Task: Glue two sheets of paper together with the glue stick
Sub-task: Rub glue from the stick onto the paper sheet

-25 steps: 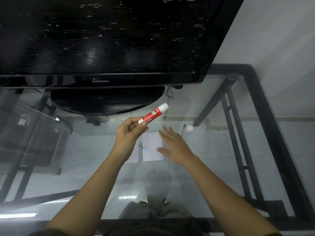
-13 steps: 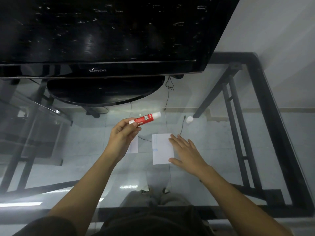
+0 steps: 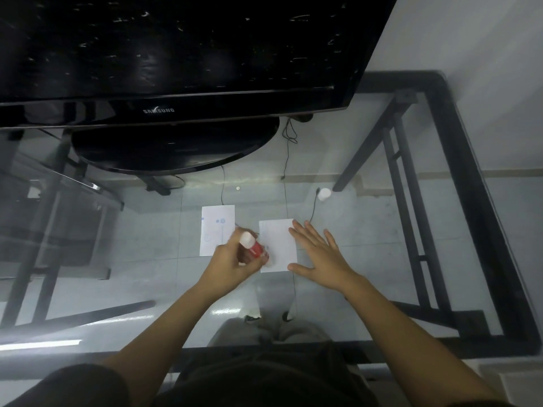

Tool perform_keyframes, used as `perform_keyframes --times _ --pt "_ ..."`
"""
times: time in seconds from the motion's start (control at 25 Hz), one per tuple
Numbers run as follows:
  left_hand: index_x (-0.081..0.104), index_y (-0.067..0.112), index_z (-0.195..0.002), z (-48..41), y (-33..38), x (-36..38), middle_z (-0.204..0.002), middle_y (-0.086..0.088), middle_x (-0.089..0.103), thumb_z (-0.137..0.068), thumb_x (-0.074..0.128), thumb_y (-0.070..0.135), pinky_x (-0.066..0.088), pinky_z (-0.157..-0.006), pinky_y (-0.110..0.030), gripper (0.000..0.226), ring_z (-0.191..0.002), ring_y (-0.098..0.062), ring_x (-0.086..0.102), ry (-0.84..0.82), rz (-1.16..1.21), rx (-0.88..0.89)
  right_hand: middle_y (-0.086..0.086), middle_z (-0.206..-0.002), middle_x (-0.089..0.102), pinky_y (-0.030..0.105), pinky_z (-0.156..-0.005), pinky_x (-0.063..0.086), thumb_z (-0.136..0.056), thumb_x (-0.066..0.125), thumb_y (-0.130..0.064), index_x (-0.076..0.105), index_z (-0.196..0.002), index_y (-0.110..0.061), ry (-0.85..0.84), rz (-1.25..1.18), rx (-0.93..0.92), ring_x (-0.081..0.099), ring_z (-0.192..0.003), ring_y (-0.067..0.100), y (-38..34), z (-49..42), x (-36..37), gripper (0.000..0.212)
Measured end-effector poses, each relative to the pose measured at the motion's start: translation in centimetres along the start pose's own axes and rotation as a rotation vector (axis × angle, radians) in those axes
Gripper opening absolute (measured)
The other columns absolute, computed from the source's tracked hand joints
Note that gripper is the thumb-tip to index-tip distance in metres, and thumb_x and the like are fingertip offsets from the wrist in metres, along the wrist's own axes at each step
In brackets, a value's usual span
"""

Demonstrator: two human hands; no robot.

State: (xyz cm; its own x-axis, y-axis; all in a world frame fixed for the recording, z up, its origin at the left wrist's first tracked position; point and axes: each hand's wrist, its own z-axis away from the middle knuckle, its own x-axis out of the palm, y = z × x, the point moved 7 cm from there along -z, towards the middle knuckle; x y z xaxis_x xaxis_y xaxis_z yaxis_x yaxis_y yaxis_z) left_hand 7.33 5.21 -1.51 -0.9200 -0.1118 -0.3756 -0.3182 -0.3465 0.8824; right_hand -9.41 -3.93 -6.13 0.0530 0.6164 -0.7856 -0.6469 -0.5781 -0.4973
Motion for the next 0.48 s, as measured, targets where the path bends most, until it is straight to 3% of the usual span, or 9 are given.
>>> perform_keyframes --times 0.08,0.2,0.36,0.48 --pt "0.046 0.034 -0.099 0.4 1.2 1.3 -0.089 0.01 0.062 -0.078 0.071 0.031 0.051 -0.068 -0.01 0.032 -0.073 -0.006 0.062 -0.101 -0.213 0.164 -0.024 -0.147 -0.015 0.032 -0.109 -0.016 -0.087 0.048 -0.055 0.004 -0.146 -0.031 0.0 0.002 0.001 -0.025 -0.13 -0.008 0.1 0.0 0.1 0.079" --pt "0.05 0.018 -0.1 0.1 1.8 1.1 -0.091 0.001 0.067 -0.081 0.068 0.031 0.049 -0.068 -0.014 0.029 -0.073 -0.012 0.061 -0.111 -0.36 0.277 -0.024 -0.146 -0.017 0.033 -0.108 -0.016 -0.087 0.048 -0.055 0.002 -0.146 -0.031 -0.006 0.015 0.006 -0.026 -0.129 -0.008 0.1 -0.1 0.2 0.078" --pt "0.052 0.015 -0.099 -0.9 2.5 -0.5 -0.095 0.0 0.068 -0.082 0.068 0.029 0.053 -0.07 -0.022 0.027 -0.077 -0.016 0.064 -0.036 -0.361 0.326 -0.022 -0.147 -0.016 0.033 -0.108 -0.016 -0.088 0.049 -0.053 0.002 -0.146 -0.03 -0.01 0.013 0.006 -0.02 -0.134 -0.003 0.0 0.0 0.1 0.079" --pt "0.053 0.014 -0.102 -0.4 2.4 1.3 -0.096 -0.004 0.069 -0.082 0.067 0.032 0.056 -0.074 -0.026 0.03 -0.08 -0.016 0.065 -0.156 -0.361 0.332 -0.018 -0.152 -0.012 0.034 -0.109 -0.016 -0.088 0.048 -0.053 0.002 -0.147 -0.03 -0.015 0.011 0.013 -0.019 -0.136 -0.001 -0.1 0.0 0.0 0.078"
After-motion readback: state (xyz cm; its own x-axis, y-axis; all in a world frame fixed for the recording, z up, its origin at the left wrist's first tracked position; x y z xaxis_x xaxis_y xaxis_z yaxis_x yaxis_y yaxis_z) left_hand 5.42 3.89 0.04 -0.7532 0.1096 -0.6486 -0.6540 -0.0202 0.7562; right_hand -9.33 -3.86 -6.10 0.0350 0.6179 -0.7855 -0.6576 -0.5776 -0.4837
